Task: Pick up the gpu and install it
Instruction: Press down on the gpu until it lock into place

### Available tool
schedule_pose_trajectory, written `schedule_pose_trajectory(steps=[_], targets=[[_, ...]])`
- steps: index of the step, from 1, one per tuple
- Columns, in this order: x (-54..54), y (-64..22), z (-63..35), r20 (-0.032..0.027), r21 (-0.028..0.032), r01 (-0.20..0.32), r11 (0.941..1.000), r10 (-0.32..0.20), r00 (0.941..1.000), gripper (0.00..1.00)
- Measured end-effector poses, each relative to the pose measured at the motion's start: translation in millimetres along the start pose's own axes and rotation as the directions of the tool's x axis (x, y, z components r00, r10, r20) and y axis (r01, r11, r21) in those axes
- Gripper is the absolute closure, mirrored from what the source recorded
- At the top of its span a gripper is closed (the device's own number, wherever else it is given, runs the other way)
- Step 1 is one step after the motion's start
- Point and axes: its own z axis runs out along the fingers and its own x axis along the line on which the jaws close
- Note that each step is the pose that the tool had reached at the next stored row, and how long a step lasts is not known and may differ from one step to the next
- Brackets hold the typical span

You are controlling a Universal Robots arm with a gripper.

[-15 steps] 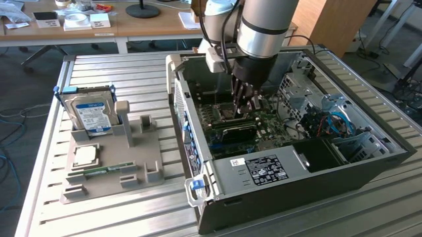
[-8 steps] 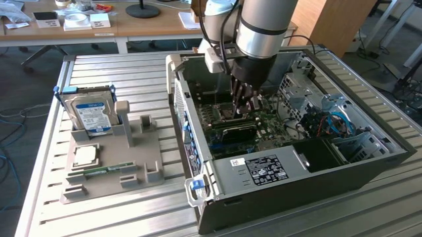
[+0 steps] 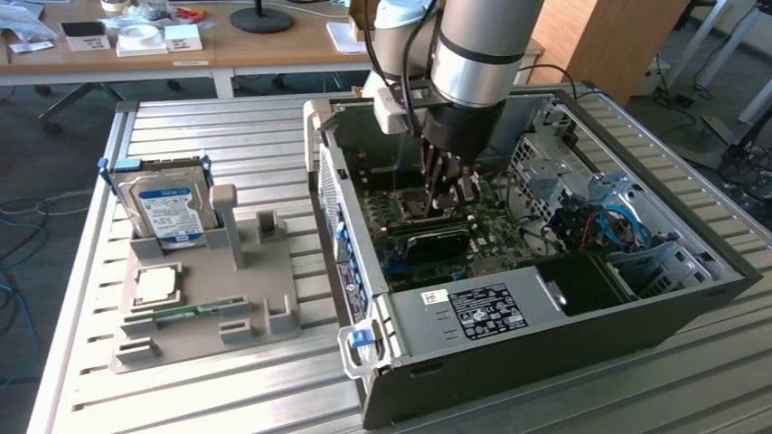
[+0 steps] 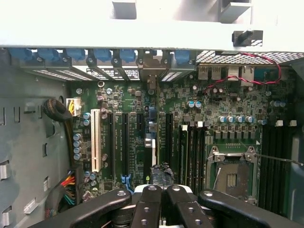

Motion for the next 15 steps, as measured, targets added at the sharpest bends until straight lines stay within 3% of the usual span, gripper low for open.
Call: schedule_pose_trajectory(steps=[15], targets=[[0.3, 0.8, 9.5, 0.0003, 0.0001, 0.0, 1.0, 0.0, 1.0, 0.89]])
